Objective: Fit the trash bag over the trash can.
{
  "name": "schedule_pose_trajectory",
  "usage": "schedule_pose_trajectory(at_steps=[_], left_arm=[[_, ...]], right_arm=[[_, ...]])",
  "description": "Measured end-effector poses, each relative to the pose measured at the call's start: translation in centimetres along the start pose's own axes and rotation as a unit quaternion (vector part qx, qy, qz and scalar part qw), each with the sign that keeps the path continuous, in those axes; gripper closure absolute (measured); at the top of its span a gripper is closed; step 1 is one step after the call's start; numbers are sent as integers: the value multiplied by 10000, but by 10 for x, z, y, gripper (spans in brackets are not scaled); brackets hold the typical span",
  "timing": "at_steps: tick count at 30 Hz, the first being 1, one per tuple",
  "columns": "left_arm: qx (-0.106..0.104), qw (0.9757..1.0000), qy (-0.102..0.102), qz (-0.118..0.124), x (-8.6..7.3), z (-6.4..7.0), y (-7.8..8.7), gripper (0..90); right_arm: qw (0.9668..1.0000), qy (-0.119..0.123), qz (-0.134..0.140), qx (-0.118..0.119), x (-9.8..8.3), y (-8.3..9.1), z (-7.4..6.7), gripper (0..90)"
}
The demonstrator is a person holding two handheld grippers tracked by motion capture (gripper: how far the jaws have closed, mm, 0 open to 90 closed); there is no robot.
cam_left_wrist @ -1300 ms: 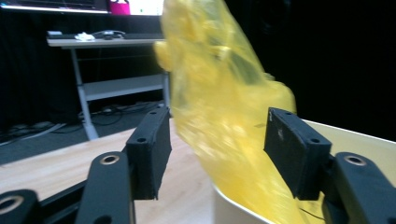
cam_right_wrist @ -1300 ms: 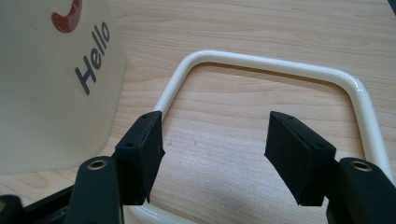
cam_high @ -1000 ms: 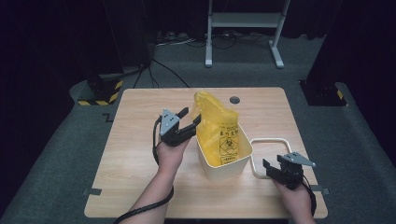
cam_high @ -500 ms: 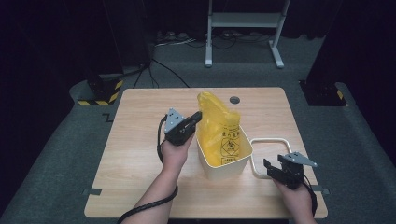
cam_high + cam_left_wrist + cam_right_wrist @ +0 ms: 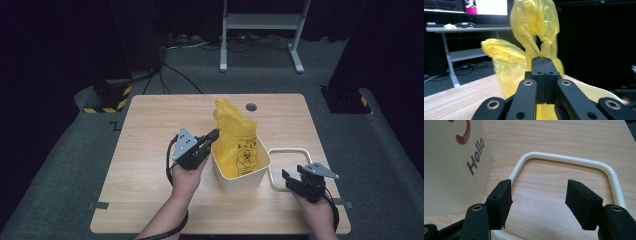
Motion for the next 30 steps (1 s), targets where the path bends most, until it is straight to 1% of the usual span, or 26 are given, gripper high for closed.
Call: schedule_pose_trajectory(at_steps=[3, 5, 7, 9, 12, 14, 16, 19, 24, 27, 30], left_arm=[[-147, 9999, -59, 39, 0, 13, 12, 892], [-237, 9996, -153, 15, -2, 24, 20, 892], [-367, 9991, -198, -9, -6, 35, 26, 892], [-462, 9983, -359, -56, -11, 45, 30, 892], [-572, 9972, -463, -120, -20, 56, 34, 891], [-632, 9969, -447, -145, -28, 60, 36, 891], [-678, 9961, -525, -203, -34, 63, 37, 891], [-753, 9940, -718, -325, -43, 69, 36, 890], [-881, 9909, -867, -536, -56, 79, 33, 886], [-906, 9904, -892, -544, -57, 83, 32, 882], [-888, 9914, -807, -523, -56, 84, 33, 881]], right_arm=[[10000, 59, 67, -22, 2, 2, -2, 378], [9999, 75, 134, -22, 4, 5, -5, 381], [9997, 138, 224, -20, 7, 9, -9, 382], [9993, 179, 330, -10, 10, 13, -14, 384], [9984, 301, 488, -4, 15, 18, -22, 386], [9977, 313, 607, 40, 19, 22, -27, 386], [9969, 315, 715, 89, 22, 25, -32, 386], [9955, 327, 871, 186, 28, 30, -41, 386], [9922, 421, 1127, 320, 39, 38, -57, 390], [9896, 492, 1301, 380, 49, 45, -65, 403], [9872, 582, 1427, 416, 62, 51, -71, 415]])
Point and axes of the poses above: each handheld gripper's, and its own axes: y roughly backward along the jaws, x roughly out of its top, z roughly to its right, the point moved 3 cm from there along -y, roughly forward along the jaws, and after that the axes turned 9 degrees about x, right-handed, at the moved point
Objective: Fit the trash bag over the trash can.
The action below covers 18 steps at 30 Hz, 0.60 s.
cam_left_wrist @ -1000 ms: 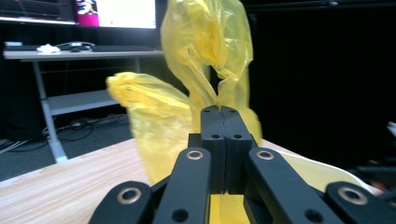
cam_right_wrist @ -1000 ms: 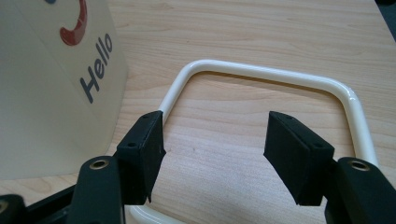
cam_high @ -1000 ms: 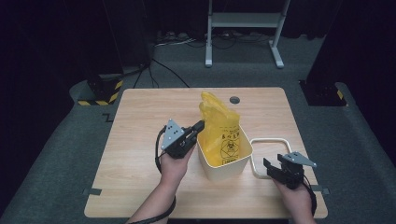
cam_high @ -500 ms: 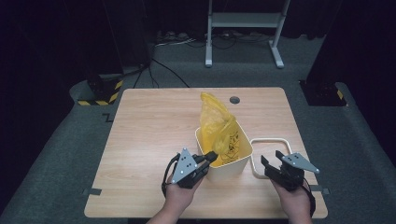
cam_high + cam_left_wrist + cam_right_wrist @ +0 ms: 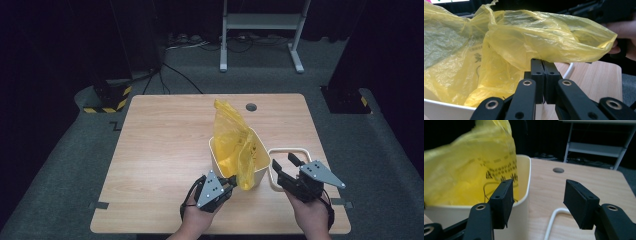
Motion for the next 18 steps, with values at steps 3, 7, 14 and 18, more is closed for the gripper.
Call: schedule_pose_trajectory(at_steps=[3, 7, 14, 18], left_arm=[[22, 10000, -84, -17, -1, 2, 0, 879], [54, 9999, -101, -21, -1, 1, -1, 878], [40, 10000, -89, -10, -3, -3, -3, 878], [56, 10000, -65, -8, -3, -4, -3, 877]], right_arm=[[9999, 39, 153, 57, 12, 1, -6, 424], [9987, 0, 448, 250, 28, -3, -20, 437], [9962, -65, 428, 758, 35, -25, -52, 476], [9963, -125, 116, 843, 27, -39, -59, 542]])
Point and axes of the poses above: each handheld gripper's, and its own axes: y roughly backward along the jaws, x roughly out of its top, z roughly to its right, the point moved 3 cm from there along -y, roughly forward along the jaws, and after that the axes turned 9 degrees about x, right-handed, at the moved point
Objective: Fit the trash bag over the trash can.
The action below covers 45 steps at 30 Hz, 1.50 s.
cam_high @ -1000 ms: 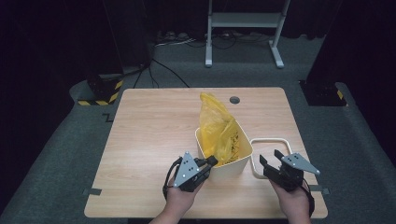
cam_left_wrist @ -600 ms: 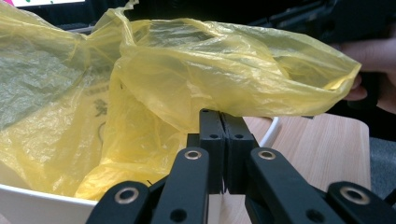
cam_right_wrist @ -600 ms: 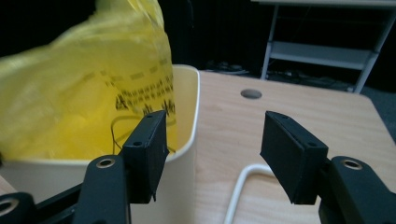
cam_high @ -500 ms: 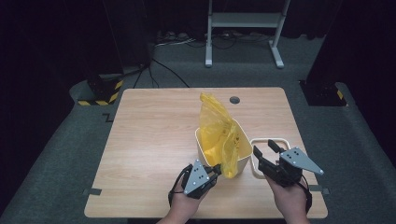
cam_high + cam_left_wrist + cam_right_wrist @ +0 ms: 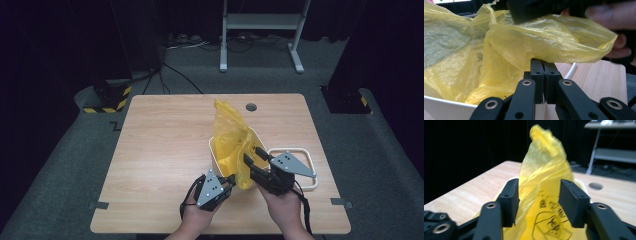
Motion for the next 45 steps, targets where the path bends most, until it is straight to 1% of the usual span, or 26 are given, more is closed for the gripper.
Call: schedule_pose_trajectory(at_steps=[1, 2, 3, 5, 7, 8, 9, 10, 11, 14, 16, 19, 21, 22, 23, 25, 27, 29, 30, 31, 33, 35, 38, 42, 44, 45], left_arm=[[15, 10000, 3, 0, 0, 0, 1, 876], [41, 10000, 18, 8, 1, -1, 1, 872], [44, 10000, 53, 16, 1, -2, 2, 866], [97, 9999, 123, 16, 2, -5, 4, 849], [136, 9998, 120, 36, 4, -7, 7, 819], [193, 9998, 84, 38, 5, -8, 9, 794], [242, 9996, 100, 66, 6, -10, 10, 765], [297, 9994, 149, 72, 6, -13, 12, 739], [325, 9992, 222, 87, 6, -17, 14, 735], [513, 9983, 255, 59, 5, -27, 19, 704], [627, 9974, 342, 68, 4, -35, 21, 693], [727, 9961, 474, 179, 9, -43, 22, 650], [766, 9954, 500, 290, 15, -47, 22, 620], [757, 9952, 518, 343, 18, -49, 22, 614], [756, 9945, 586, 430, 21, -50, 22, 612], [687, 9941, 672, 509, 26, -51, 22, 586], [634, 9936, 768, 529, 27, -51, 20, 555], [559, 9938, 819, 507, 27, -50, 17, 529], [533, 9941, 812, 488, 27, -49, 16, 519], [482, 9943, 821, 485, 28, -48, 14, 527], [336, 9950, 845, 402, 27, -46, 10, 545], [234, 9952, 887, 344, 26, -44, 7, 549], [133, 9956, 906, 178, 22, -43, 3, 616], [-9, 9950, 998, 42, 18, -43, 0, 706], [-45, 9951, 986, 8, 16, -43, -2, 786], [-75, 9948, 1013, -4, 15, -42, -2, 832]], right_arm=[[10000, 22, -35, -5, -2, -2, -1, 596], [9999, 50, -86, -71, -4, -3, -2, 687], [9998, 37, -132, -141, -6, -5, -2, 762], [9997, -53, -156, -191, -8, -5, 0, 873], [9996, 19, -110, -261, -8, -4, 0, 894], [9995, 78, -87, -285, -8, -3, 0, 895], [9994, 122, -62, -317, -7, -2, 0, 895], [9992, 156, -28, -354, -7, 0, 1, 896], [9991, 187, 14, -391, -6, 1, 1, 895], [9983, 278, 108, -500, -6, 4, 3, 895], [9979, 314, 154, -545, -7, 6, 4, 895], [9974, 396, 180, -568, -7, 8, 2, 895], [9972, 461, 169, -561, -9, 7, 1, 895], [9971, 504, 161, -553, -10, 7, -1, 895], [9970, 543, 142, -542, -11, 6, -2, 895], [9970, 610, 70, -477, -14, 4, -6, 895], [9971, 662, -18, -377, -17, 1, -10, 895], [9974, 658, -115, -276, -21, -2, -15, 895], [9973, 674, -138, -247, -22, -4, -18, 895], [9970, 729, -158, -221, -23, -4, -20, 895], [9968, 754, -187, -171, -25, -6, -23, 895], [9967, 772, -228, -112, -27, -7, -26, 895], [9966, 778, -268, -80, -30, -8, -29, 895], [9966, 771, -275, -64, -32, -7, -30, 895], [9965, 794, -263, -59, -32, -6, -30, 895], [9964, 800, -258, -72, -32, -6, -30, 894]])
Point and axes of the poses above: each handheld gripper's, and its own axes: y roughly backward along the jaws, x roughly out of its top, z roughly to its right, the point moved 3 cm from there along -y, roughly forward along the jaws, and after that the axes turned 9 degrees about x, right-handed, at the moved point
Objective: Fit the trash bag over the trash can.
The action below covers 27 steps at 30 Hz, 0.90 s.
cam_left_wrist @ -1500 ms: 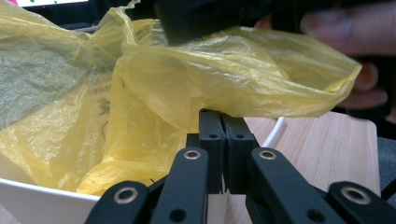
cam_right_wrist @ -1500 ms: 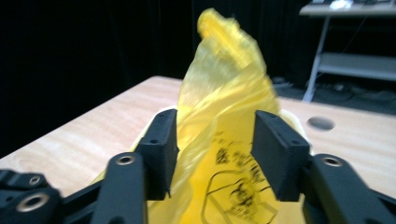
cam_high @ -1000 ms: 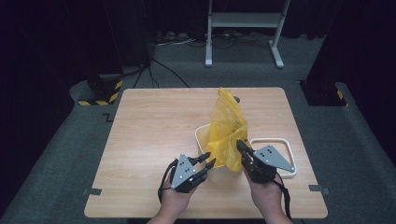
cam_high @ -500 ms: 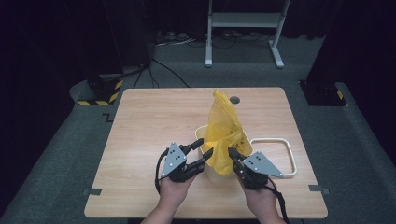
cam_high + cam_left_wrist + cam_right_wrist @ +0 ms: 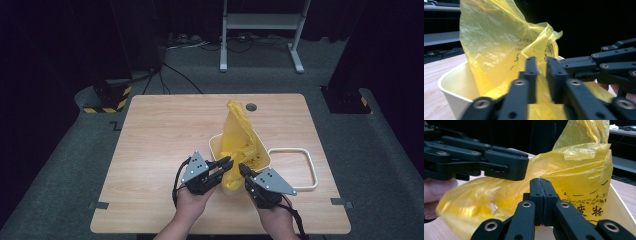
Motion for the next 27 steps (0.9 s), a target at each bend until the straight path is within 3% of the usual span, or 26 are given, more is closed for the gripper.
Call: schedule_pose_trajectory(at_steps=[1, 4, 11, 17, 19, 22, 27], left_arm=[[-19, 10000, -5, -25, -1, 0, -1, 882], [52, 10000, 13, -55, -2, -1, -2, 898], [367, 9989, 55, 270, 9, -8, 6, 900], [465, 9974, 14, 543, 18, -5, 16, 900], [446, 9976, -54, 528, 17, -2, 15, 900], [409, 9984, -134, 368, 9, 0, 12, 900], [374, 9989, -252, 130, -4, 5, 11, 900]], right_arm=[[10000, -11, 5, -17, 0, 1, 0, 893], [9999, -59, 24, -82, 0, 3, 5, 893], [9986, -341, 198, -351, 6, 13, 29, 893], [9982, -109, 300, -498, 20, 19, 36, 893], [9977, -2, 330, -588, 25, 23, 39, 893], [9970, -37, 398, -666, 29, 30, 47, 893], [9971, -71, 291, -696, 14, 36, 50, 892]])
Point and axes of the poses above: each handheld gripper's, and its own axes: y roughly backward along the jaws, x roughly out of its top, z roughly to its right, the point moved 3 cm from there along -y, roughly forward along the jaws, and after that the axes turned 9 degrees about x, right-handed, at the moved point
